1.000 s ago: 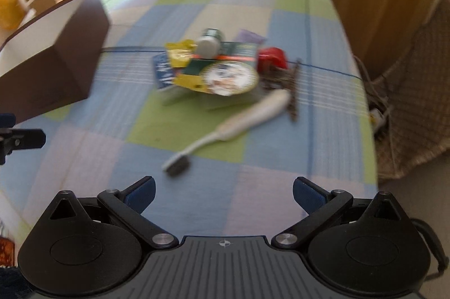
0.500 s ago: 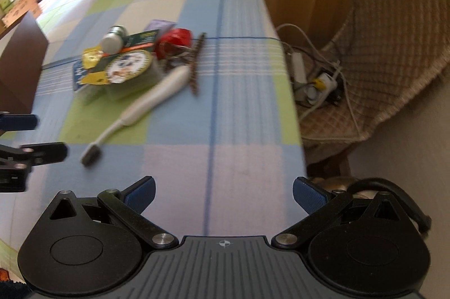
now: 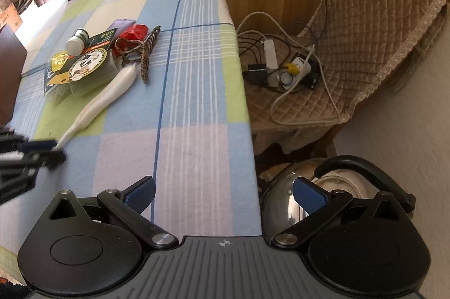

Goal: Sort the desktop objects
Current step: 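Grasp the white toothbrush by its bristle end with the left tool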

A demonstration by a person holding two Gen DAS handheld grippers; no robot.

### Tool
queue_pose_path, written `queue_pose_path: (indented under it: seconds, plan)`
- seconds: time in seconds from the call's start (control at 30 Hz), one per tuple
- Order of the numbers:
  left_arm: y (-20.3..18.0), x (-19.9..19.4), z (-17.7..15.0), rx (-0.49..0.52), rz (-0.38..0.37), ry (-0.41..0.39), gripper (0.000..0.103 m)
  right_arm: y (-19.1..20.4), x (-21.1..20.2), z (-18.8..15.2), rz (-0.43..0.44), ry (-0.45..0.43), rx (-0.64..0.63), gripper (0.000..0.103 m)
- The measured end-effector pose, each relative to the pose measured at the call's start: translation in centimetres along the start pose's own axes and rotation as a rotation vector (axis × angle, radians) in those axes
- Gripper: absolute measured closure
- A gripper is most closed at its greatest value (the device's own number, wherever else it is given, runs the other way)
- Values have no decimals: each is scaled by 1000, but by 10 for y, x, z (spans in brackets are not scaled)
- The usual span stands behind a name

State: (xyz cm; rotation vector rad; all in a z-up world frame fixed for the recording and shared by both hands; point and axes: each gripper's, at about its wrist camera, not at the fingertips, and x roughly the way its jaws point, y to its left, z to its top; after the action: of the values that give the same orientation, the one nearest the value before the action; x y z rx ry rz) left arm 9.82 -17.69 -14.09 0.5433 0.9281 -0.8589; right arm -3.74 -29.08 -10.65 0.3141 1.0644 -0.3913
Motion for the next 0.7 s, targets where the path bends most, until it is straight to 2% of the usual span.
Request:
queue_pose_path:
  seconds: [0.2, 0.4, 0.5, 0.63, 0.7]
  plan:
    - [13, -29, -42, -1, -35, 35, 91, 5, 8, 3, 26, 8, -30, 2]
    - [37, -60, -85, -102, -9, 96, 89, 14, 14, 6, 52, 16, -62, 2]
    - [42, -68, -89, -131, 8, 91, 87, 19, 15, 7, 63, 16, -79, 2]
    - [36, -70, -77, -126, -8, 28, 71, 24, 14, 5, 70, 16, -93, 2]
    - [29, -63, -66, -90, -12, 13, 69, 24, 13, 4, 71, 15, -95, 2]
